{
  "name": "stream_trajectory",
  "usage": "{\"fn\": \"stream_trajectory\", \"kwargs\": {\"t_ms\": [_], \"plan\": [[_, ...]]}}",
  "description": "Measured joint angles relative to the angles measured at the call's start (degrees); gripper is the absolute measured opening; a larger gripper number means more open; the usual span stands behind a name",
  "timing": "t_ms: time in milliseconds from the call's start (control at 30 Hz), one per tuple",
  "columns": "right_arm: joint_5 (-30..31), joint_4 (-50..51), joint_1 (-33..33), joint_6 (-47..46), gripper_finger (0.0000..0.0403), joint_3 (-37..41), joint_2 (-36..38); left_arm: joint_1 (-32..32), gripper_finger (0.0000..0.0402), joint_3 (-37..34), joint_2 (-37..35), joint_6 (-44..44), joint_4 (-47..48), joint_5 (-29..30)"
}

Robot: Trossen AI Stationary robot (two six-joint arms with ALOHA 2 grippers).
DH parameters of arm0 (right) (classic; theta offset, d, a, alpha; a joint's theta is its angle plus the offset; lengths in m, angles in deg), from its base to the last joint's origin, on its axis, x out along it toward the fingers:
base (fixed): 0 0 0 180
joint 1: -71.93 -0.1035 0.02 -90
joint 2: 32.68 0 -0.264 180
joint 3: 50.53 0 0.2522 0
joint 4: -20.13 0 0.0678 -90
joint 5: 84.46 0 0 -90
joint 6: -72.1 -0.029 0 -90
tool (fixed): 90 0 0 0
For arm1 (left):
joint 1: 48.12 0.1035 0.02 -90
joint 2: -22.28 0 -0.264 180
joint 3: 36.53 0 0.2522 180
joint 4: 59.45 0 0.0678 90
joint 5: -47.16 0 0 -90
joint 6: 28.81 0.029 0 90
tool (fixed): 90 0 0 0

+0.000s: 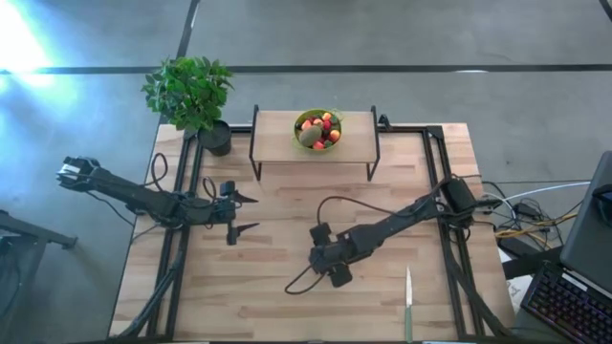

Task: Pick & Place Fruit
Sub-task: Put the red raspberry into the green strainer bowl on the shelf

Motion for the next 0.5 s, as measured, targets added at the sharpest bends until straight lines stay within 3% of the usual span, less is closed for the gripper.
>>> {"fn": "stream_trajectory", "kwargs": {"t_ms": [500], "plan": [[-4.07, -2.04, 0.36, -1.01, 0.0175, -0.09, -2.50, 0.00, 0.0328, -0.02, 0.02, 0.01, 0.11, 0.00]]}}
